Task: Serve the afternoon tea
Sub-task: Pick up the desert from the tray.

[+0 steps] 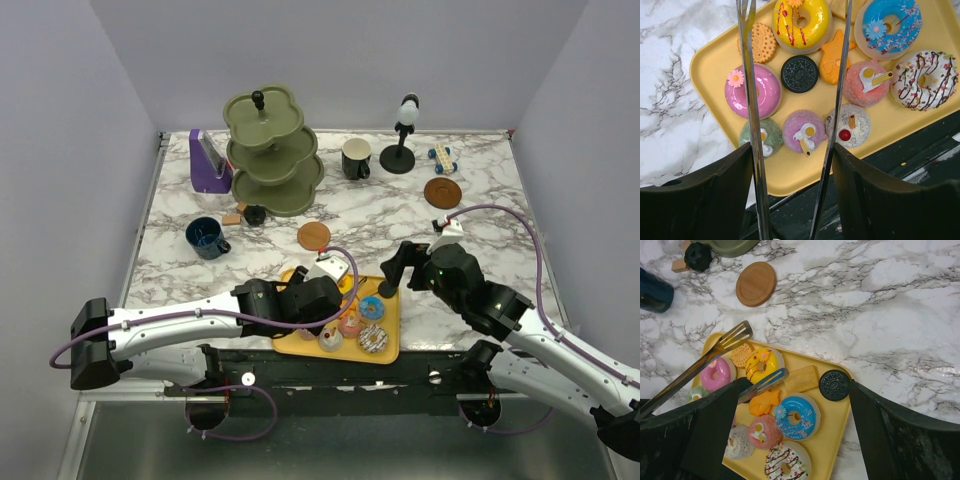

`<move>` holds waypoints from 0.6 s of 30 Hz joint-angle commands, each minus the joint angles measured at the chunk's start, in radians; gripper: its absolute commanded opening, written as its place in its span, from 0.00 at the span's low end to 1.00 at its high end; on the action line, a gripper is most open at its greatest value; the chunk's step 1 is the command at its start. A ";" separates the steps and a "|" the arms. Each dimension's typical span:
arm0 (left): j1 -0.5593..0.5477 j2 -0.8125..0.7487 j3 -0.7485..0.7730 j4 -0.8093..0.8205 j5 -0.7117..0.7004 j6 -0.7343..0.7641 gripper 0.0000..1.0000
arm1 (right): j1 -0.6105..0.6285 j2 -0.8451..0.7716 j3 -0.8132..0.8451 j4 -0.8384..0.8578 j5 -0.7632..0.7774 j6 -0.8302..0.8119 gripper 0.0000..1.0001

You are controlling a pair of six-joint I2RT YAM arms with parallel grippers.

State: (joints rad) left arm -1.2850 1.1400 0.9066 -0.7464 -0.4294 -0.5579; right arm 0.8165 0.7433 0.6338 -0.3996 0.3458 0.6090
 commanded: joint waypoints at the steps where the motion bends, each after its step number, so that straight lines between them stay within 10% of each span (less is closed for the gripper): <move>1: -0.005 0.025 0.003 0.016 0.019 -0.002 0.69 | 0.004 -0.007 0.017 -0.017 0.029 -0.009 0.99; 18: -0.005 0.051 -0.020 0.009 0.014 -0.041 0.66 | 0.004 -0.011 0.006 -0.011 0.030 -0.006 0.99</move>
State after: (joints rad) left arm -1.2850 1.1820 0.9009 -0.7452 -0.4179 -0.5789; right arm 0.8165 0.7429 0.6338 -0.3996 0.3508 0.6090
